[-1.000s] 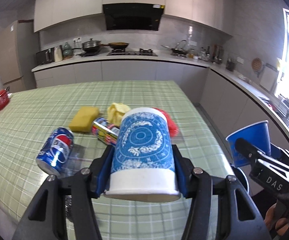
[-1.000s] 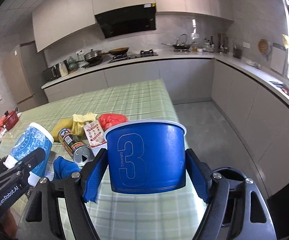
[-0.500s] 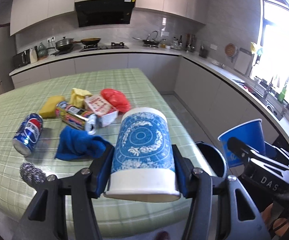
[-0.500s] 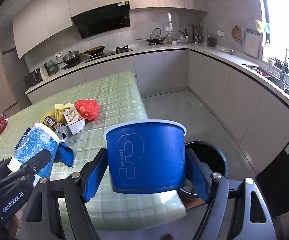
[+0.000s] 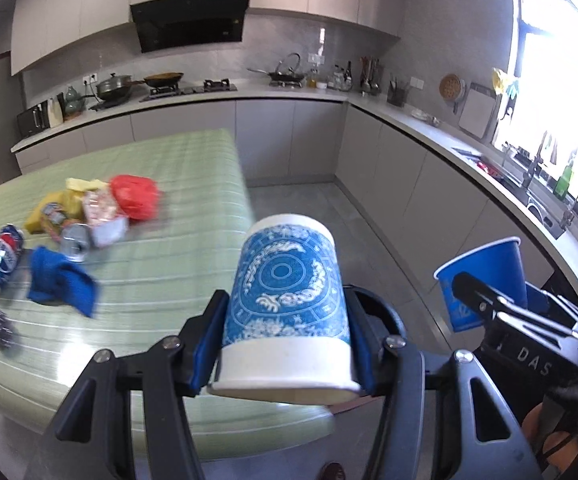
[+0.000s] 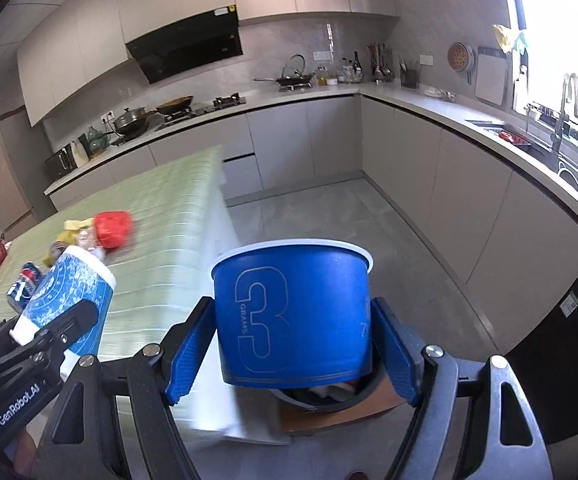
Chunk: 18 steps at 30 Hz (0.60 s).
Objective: Collect trash
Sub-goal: 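Carry the blue bowl and blue-patterned cup over the black bucket, then open both tools to drop the bowl and cup into the bucket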
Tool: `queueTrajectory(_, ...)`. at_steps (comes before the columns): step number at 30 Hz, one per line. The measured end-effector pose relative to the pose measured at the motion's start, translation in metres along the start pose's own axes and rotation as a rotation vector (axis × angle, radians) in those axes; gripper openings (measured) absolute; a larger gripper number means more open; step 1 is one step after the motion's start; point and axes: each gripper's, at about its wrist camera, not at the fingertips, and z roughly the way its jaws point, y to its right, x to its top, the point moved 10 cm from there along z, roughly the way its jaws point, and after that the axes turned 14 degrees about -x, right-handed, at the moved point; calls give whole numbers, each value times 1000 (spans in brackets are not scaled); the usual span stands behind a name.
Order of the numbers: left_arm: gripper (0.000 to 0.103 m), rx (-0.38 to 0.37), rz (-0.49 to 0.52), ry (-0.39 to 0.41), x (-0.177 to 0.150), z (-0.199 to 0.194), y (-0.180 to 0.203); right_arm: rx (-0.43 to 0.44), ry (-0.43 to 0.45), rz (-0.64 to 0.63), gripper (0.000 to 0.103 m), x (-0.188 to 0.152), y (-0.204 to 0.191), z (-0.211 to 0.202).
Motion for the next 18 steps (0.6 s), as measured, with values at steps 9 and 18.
queueTrajectory(9, 56, 6, -19, -117, -26, 91, 50, 7, -87, -16, 79, -4, 79, 72)
queueTrajectory(18, 58, 99, -40, -234, -58, 146, 44, 74, -187, -49, 79, -26, 76, 152)
